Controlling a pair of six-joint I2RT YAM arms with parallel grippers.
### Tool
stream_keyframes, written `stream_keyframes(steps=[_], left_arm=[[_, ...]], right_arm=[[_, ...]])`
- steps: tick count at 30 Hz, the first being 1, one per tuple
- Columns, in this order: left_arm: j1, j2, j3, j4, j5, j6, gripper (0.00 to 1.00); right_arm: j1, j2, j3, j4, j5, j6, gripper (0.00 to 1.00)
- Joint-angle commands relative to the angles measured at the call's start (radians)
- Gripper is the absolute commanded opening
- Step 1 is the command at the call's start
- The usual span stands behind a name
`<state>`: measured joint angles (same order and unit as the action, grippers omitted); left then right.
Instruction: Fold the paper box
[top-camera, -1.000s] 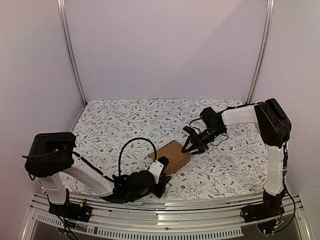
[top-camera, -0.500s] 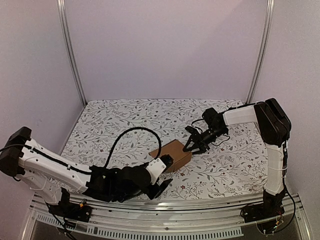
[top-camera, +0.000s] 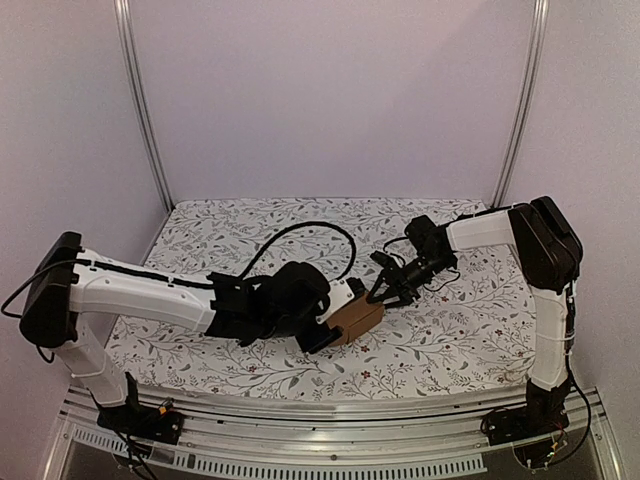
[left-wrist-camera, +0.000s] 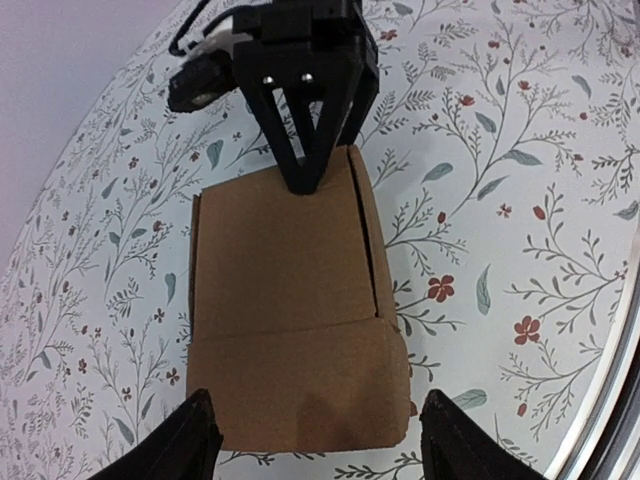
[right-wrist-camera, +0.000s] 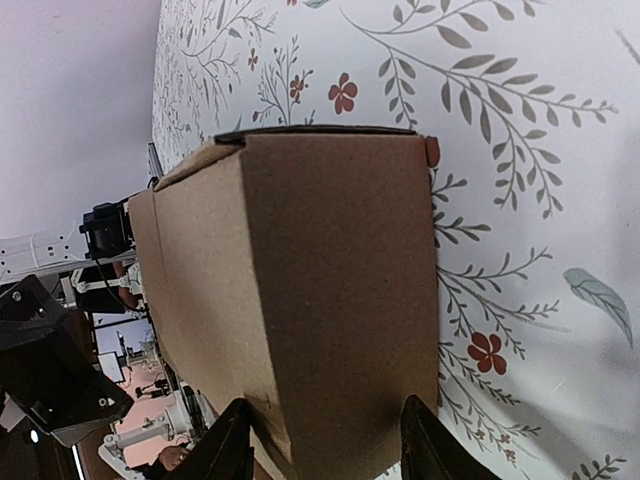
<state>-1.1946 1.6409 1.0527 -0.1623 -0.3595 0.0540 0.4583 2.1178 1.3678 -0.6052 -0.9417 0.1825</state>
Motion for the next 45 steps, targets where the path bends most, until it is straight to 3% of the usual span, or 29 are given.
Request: stream_keyframes(steps=[1, 20, 28, 45], left_arm=[[0.010, 0.066, 0.043, -0.119, 0.113, 0.078, 0.69], [-0.060, 0.238, 0.119, -0.103, -0.105, 0.063, 0.57], [-0.069, 0.150, 0.144, -0.146, -0.104, -0.006, 0.67], [-0.040, 0.284, 0.220, -0.174, -0.113, 0.127, 0.69]], right_arm=[[-0.009, 0.019, -0.009, -0.025, 0.092, -0.018, 0.49], [-0.009, 0.051, -0.001, -0.032, 0.066, -0.018, 0.49], [-0.009, 0.061, 0.003, -0.035, 0.058, -0.021, 0.49], [-0.009, 0.066, 0.007, -0.044, 0.054, -0.029, 0.49]])
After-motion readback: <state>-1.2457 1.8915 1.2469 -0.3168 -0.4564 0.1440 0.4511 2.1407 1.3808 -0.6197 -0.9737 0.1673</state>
